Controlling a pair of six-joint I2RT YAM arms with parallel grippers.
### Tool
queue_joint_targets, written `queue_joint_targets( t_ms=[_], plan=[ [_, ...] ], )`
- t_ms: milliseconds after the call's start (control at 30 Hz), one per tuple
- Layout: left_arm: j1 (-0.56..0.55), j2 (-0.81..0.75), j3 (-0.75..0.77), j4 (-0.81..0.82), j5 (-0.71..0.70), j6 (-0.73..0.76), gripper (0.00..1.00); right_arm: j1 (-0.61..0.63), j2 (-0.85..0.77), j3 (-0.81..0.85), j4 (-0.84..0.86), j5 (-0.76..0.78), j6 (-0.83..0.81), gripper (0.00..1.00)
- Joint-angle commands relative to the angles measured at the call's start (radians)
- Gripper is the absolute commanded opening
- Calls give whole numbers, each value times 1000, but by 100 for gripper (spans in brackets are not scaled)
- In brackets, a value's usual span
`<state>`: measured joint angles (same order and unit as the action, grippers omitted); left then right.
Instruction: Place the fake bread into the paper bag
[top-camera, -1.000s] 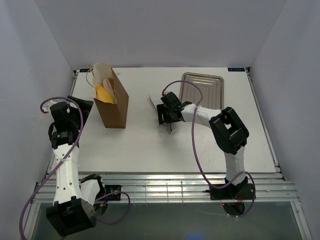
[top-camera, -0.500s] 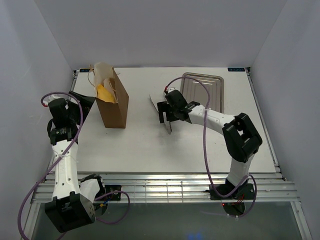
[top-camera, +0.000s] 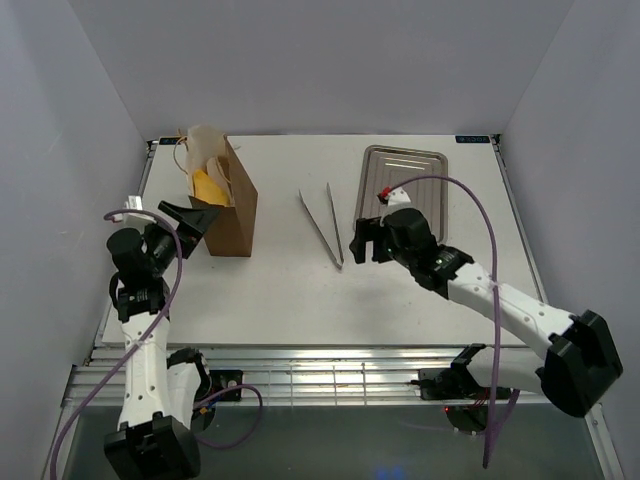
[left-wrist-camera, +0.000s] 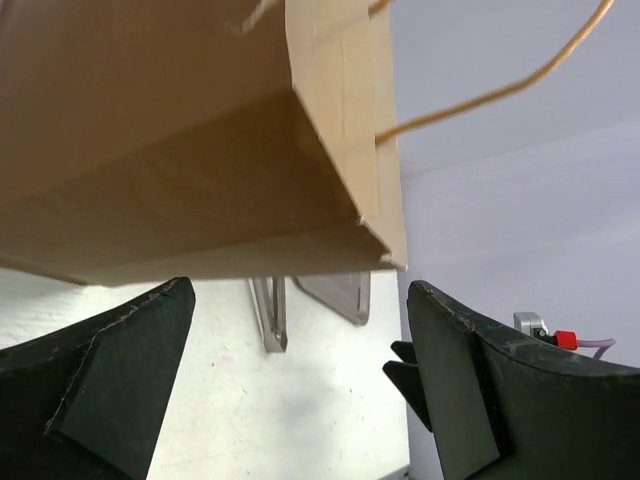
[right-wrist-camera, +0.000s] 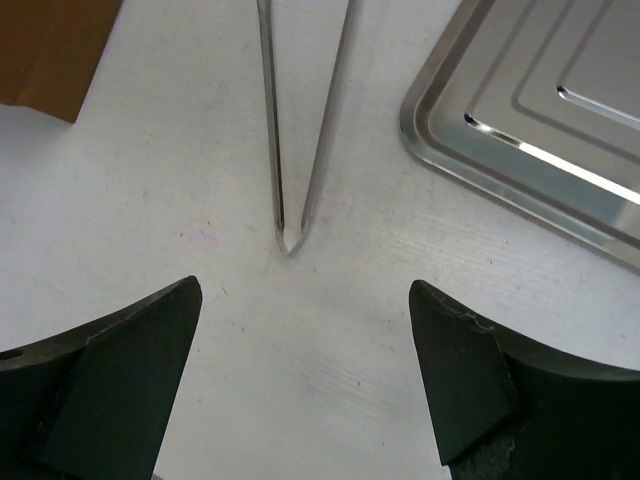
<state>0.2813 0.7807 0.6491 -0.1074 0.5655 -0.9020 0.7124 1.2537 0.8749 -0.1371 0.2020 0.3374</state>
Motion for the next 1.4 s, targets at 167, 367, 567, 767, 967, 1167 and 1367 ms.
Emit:
queue_joint_targets(
  t_ms=[167, 367, 567, 767, 967, 1167, 1367],
  plan=[
    [-5, -178, -273, 271, 275, -193, 98, -7, -459, -408, 249, -4, 106, 90],
    [-22, -262, -498, 680, 405, -381, 98, -8, -769, -605, 240, 30, 196, 90],
    [-48, -56, -695, 1483, 399, -748, 98, -8, -1011, -729, 208, -15, 273, 90],
    [-247, 66, -724, 1766, 375, -721, 98, -8, -1163, -823, 199, -47, 293, 90],
    [-563, 57, -707, 1766, 338, -539, 98, -8, -1372, -878, 113, -23, 328, 90],
    [-680, -154, -844, 1767, 244, -486, 98, -7, -1418, -930, 42, -13, 339, 90],
    [-682, -501, -898, 1507, 249, -480, 98, -8, -1435, -990, 62, -32, 336, 90]
  ],
)
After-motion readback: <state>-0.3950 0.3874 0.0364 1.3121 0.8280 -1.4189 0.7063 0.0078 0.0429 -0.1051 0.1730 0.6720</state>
